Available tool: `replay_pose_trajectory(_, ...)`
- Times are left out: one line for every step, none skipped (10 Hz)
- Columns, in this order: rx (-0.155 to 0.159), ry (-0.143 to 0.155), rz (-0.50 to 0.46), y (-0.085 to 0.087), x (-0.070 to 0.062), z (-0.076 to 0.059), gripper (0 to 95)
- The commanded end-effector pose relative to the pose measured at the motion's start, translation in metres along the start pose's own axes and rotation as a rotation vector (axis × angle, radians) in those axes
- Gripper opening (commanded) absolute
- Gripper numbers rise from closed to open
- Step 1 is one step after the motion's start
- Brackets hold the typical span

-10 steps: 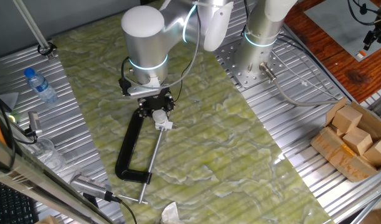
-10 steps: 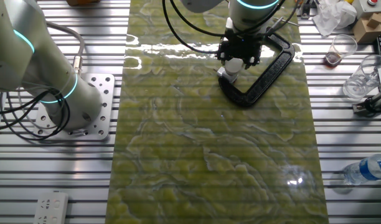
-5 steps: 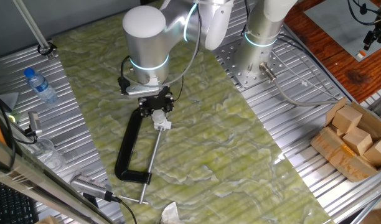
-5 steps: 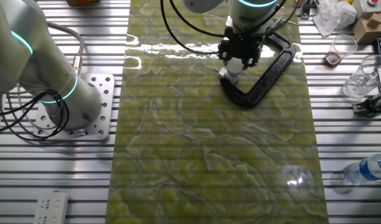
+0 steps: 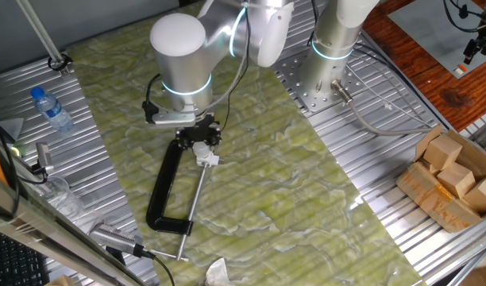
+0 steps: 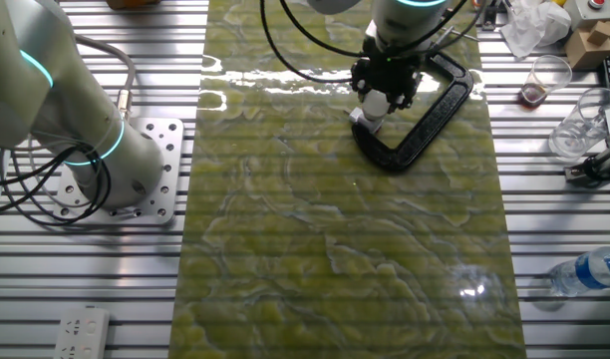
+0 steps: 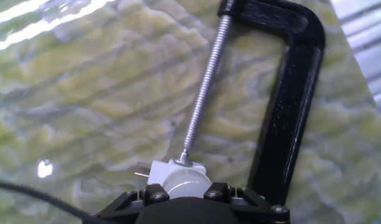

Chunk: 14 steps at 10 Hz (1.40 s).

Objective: Install the light bulb by rotating it

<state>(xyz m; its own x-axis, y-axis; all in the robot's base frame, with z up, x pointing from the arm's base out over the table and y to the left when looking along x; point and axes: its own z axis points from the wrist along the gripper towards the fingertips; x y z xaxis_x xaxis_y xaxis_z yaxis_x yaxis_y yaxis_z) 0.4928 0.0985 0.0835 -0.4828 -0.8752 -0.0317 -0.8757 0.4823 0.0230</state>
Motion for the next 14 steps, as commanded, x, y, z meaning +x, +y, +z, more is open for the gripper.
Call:
replay_pose_trajectory(-0.01,-0.001,0.164,-0.0012,-0.0004,0.0008,0.0)
replay_pose_trajectory(-0.007,0.0,0.197,-0.0012,-0.0004,0.0008,0.0)
replay_pose_trajectory(-0.007,0.004,0.22,-0.0011,-0.0004,0.0006,0.0)
replay_pose_trajectory(-0.007,0.015,0.318,-0.0011,0.0002,-0.0006,0.0)
replay_pose_trajectory(-0.007,0.017,0.415,-0.0011,0.0002,-0.0006,0.0)
replay_pose_trajectory(-0.007,0.016,0.496,-0.0011,0.0002,-0.0006,0.0)
replay_pose_trajectory(-0.007,0.015,0.59,-0.0011,0.0002,-0.0006,0.0)
replay_pose_trajectory(-0.008,0.016,0.705,-0.0011,0.0002,-0.0006,0.0)
replay_pose_trajectory(-0.013,0.012,0.771,-0.0011,0.0002,-0.0006,0.0)
replay_pose_trajectory(-0.018,0.008,0.88,-0.0011,0.0002,-0.0005,0.0)
replay_pose_trajectory(-0.018,0.007,0.94,-0.0011,0.0002,-0.0005,0.0)
replay_pose_trajectory(-0.024,0.003,0.991,-0.0012,0.0002,-0.0003,0.0)
replay_pose_trajectory(-0.032,0.002,1.013,-0.0012,0.0002,-0.0003,0.0)
replay_pose_trajectory(-0.028,0.006,0.987,-0.0012,0.0002,-0.0003,0.0)
